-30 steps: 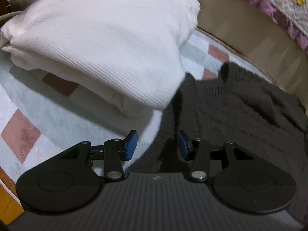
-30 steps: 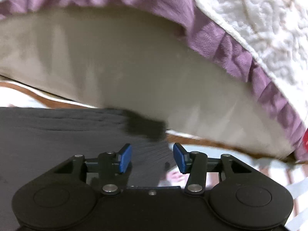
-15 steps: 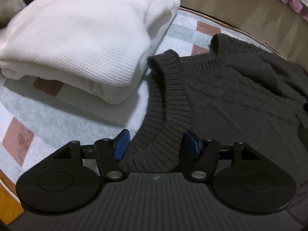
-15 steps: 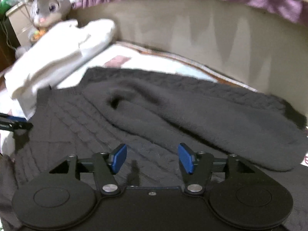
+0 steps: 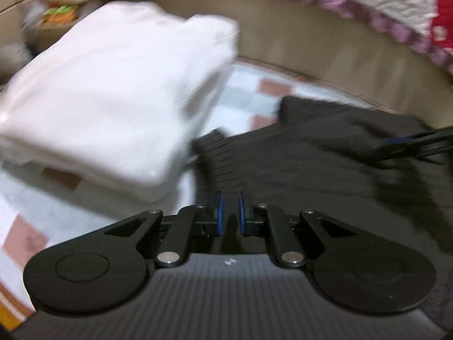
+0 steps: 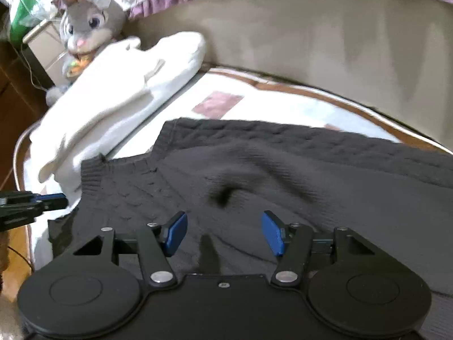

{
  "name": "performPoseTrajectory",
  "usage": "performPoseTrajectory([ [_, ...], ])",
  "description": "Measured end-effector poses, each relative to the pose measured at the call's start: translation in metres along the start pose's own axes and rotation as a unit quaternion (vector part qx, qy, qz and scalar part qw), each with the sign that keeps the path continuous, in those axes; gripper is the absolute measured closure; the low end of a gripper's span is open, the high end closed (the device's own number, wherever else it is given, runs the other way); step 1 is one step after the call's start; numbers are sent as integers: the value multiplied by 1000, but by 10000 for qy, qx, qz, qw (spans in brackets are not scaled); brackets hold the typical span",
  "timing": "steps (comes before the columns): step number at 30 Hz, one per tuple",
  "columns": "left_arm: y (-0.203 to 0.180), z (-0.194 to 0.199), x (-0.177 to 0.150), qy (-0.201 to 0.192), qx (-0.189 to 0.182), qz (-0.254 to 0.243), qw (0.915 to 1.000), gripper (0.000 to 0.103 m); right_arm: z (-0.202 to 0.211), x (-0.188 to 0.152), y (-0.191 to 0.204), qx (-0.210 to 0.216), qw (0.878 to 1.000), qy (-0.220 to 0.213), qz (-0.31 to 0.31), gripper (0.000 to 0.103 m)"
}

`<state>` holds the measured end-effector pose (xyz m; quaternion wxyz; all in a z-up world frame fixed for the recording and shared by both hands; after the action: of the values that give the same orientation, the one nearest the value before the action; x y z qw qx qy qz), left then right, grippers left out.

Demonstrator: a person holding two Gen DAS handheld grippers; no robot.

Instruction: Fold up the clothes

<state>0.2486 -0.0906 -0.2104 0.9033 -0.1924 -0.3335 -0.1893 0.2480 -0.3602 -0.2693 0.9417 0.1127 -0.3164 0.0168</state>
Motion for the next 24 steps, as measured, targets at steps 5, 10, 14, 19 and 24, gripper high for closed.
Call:
performPoseTrajectory([
  [5, -44, -15, -7, 20, -331, -483, 9983, 91, -23, 4, 11, -719, 9926, 60, 980, 98],
  [10, -46, -40, -31, 754, -110, -670, 9948, 90, -16, 24, -36, -497, 9974, -78, -511, 96],
  [14, -32, -37, -28, 918, -222, -156, 9954, 89, 0, 10, -62, 602, 9758, 11, -2101, 63],
  [19, -21, -34, -24, 892, -141, 165, 9958, 87, 64, -20, -101, 56, 9773, -489, -2062, 54],
  [24, -35, -27, -9, 435, -344, 63, 9984, 86, 109, -64, -136, -1074, 9893, -187, -973, 56],
])
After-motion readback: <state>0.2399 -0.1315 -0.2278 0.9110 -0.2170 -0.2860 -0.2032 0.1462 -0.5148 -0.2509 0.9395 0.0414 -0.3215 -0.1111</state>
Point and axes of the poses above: each gripper's, at about its wrist camera, not at the fingertips, and z roughly against the way its jaws point, y to its left, x to its top, the point moved 9 cm from there along -z, roughly the way its jaws point, and after that the axes turned 6 degrees about z, right-handed, at the moved point
